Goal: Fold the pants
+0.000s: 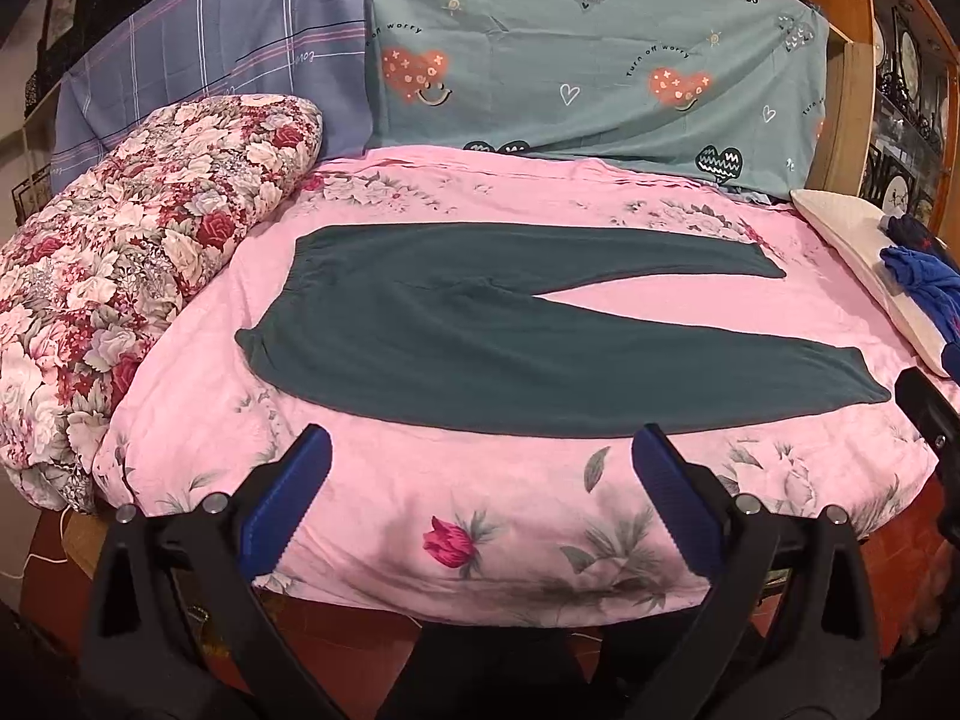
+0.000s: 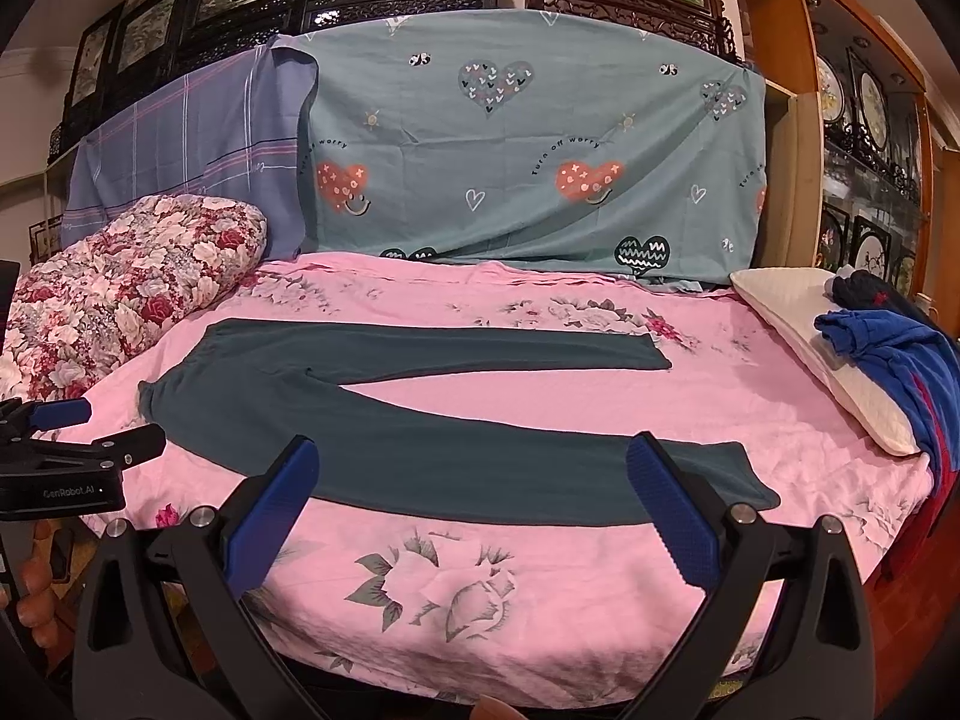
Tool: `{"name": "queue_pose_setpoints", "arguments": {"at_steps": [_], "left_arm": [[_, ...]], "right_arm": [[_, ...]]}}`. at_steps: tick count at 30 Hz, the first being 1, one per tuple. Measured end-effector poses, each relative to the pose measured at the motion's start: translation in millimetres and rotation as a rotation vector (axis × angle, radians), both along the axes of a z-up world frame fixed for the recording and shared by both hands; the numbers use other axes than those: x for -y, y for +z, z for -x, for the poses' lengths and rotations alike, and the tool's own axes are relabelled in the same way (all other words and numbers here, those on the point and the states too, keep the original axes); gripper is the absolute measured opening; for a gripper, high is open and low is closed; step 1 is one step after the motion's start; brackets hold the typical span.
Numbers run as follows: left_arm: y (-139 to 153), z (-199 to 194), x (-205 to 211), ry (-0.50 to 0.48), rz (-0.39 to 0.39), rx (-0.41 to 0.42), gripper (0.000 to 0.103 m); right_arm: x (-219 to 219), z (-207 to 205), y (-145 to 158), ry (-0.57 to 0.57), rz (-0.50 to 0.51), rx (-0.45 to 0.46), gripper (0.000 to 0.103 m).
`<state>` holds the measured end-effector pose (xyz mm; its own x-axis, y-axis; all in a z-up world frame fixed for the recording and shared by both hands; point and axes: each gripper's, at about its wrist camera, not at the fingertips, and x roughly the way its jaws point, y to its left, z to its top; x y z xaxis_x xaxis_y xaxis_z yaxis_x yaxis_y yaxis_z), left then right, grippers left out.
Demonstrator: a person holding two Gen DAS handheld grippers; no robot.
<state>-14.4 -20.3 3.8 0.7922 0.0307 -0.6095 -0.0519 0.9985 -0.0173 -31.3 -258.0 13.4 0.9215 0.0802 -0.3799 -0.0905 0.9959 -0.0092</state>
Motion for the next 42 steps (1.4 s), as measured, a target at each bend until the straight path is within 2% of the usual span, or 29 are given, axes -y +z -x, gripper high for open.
{"name": "queue_pose_setpoints", "arguments": {"at_steps": [42], "left_arm": [[-5,1,-2,0.002,-0.006,0.001,0.101]], "right_arm": [[-11,0,-8,0.011,0.009,-0.011,0.102]]}}
